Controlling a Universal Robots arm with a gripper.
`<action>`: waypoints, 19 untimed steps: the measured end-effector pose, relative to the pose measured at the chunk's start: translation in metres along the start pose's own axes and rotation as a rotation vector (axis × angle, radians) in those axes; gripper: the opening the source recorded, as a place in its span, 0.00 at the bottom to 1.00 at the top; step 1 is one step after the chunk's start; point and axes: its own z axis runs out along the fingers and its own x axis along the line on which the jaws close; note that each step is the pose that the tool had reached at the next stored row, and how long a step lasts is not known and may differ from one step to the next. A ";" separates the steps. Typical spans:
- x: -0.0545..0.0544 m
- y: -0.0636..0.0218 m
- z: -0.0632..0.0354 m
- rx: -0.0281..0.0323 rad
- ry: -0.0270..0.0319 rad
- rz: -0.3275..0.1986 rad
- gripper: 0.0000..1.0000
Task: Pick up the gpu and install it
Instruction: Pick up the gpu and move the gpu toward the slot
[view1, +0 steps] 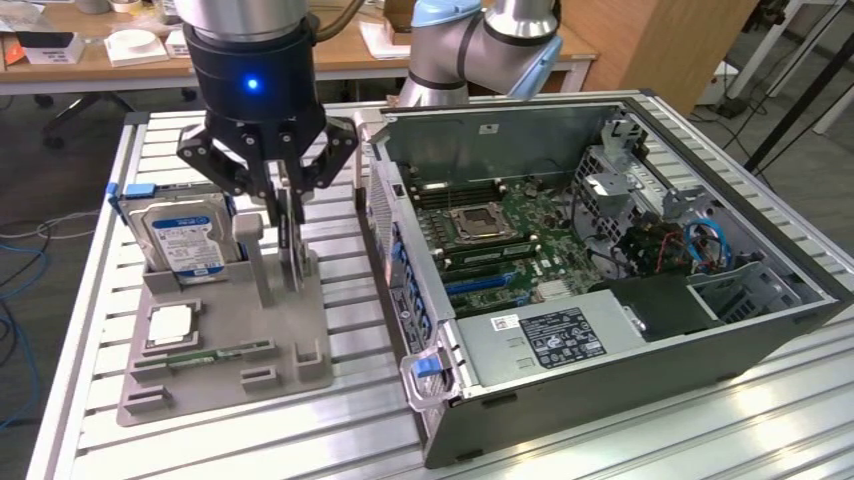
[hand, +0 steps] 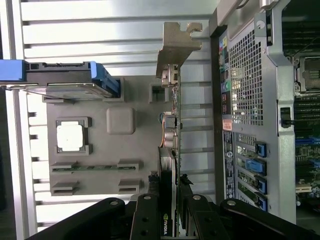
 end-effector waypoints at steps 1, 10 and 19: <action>0.000 0.0000 -0.0005 0.0001 0.0000 0.000 0.26; 0.000 0.0002 -0.0059 0.0000 -0.0001 0.000 0.26; 0.000 0.0005 -0.0113 0.0000 0.0000 0.000 0.26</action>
